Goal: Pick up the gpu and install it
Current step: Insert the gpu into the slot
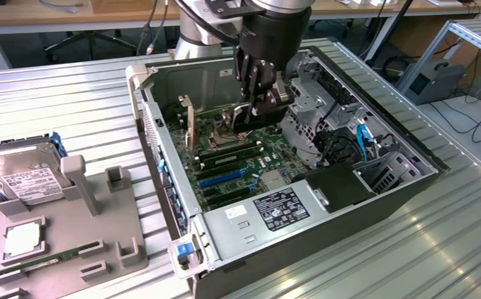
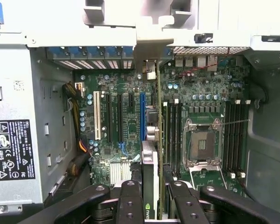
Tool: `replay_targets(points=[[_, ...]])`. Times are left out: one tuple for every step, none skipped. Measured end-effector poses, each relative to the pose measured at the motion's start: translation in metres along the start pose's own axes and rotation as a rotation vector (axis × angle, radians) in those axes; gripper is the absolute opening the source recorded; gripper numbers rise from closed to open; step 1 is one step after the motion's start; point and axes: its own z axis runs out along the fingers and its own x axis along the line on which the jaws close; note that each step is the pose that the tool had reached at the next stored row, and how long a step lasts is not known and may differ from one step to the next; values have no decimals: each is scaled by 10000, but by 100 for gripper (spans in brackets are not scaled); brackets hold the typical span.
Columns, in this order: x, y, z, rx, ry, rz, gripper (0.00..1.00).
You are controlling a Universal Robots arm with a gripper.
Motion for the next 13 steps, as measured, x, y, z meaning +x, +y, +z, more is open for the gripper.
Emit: replay_targets(points=[[-10,5,1,0,1,9,27],[-11,4,1,0,12,19,27],[-12,4,1,1,43,31,27],[-12,5,2,2,80,40,27],[-13,5,4,4,144,51,27],[-13,4,4,4,145,51,27],[-13,5,4,4,145,51,27],[-17,4,4,3,146,52,27],[-21,-6,5,-21,149,59,27],[-25,-16,5,-58,151,75,27],[-31,-30,6,-114,155,99,27],[-35,-43,7,-181,160,121,27],[-39,-58,13,-314,167,154,27]])
